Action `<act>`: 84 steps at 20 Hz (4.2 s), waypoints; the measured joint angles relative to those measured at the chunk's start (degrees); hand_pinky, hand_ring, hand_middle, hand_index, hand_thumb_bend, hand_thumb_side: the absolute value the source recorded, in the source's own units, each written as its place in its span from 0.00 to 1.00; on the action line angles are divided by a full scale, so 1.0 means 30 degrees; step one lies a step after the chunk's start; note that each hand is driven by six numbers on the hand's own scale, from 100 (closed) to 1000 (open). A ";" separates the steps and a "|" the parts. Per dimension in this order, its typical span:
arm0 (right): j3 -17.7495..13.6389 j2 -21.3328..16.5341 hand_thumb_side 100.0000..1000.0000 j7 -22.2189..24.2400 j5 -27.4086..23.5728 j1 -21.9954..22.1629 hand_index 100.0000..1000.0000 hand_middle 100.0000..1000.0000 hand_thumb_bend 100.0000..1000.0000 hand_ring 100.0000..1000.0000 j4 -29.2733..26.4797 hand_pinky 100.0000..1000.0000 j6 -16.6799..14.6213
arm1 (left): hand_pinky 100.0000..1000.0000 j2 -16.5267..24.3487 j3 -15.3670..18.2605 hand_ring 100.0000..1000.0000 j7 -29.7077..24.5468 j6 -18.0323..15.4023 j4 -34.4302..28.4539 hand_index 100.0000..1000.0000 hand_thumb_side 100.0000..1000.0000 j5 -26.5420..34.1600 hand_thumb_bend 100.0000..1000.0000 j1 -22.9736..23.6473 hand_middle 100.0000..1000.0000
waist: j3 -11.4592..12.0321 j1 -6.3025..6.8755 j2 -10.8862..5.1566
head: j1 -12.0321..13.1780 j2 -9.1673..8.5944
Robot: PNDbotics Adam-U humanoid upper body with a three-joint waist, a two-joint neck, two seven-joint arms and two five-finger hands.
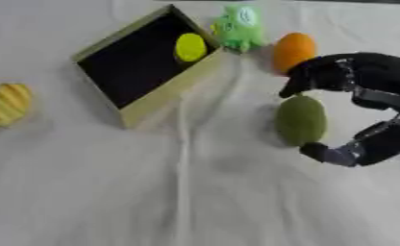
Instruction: Pick up objects on the table and place them in the box.
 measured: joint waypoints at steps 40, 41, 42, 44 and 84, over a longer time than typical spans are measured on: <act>0.0945 0.2294 0.33 0.1656 0.2015 -0.1666 0.86 0.77 0.31 0.91 0.6801 0.87 0.0283 | 0.68 -0.0184 -0.0242 0.71 -0.0261 -0.0003 -0.0001 0.83 0.37 0.0346 0.39 -0.0185 0.71 | 0.0496 0.0102 0.0123 | -0.0445 -0.0358; 0.1000 0.2386 0.31 0.1701 0.2030 -0.1784 0.86 0.76 0.31 0.90 0.6953 0.86 0.0288 | 0.68 -0.0184 -0.0242 0.71 -0.0268 -0.0006 -0.0001 0.83 0.36 0.0372 0.39 -0.0190 0.71 | 0.0516 0.0088 0.0123 | -0.0451 -0.0369; 0.1050 0.2447 0.27 0.1756 0.2040 -0.1897 0.85 0.75 0.30 0.90 0.7097 0.86 0.0300 | 0.68 -0.0185 -0.0245 0.71 -0.0284 -0.0018 -0.0001 0.83 0.36 0.0398 0.39 -0.0206 0.71 | 0.0521 0.0076 0.0129 | -0.0455 -0.0400; 0.1149 0.2612 0.16 0.1846 0.2070 -0.2111 0.82 0.72 0.25 0.89 0.7363 0.86 0.0316 | 0.68 -0.0188 -0.0248 0.71 -0.0308 -0.0036 -0.0001 0.83 0.37 0.0414 0.39 -0.0249 0.71 | 0.0547 0.0072 0.0146 | -0.0455 -0.0488; -0.0253 0.4677 0.00 0.1426 -0.3516 -0.9875 0.53 0.33 0.00 0.65 0.2533 0.73 0.0072 | 0.68 -0.0210 -0.0467 0.72 -0.0482 -0.0163 -0.0001 0.83 0.36 0.0508 0.39 -0.0343 0.71 | 0.0855 -0.0217 0.0150 | -0.1188 0.0131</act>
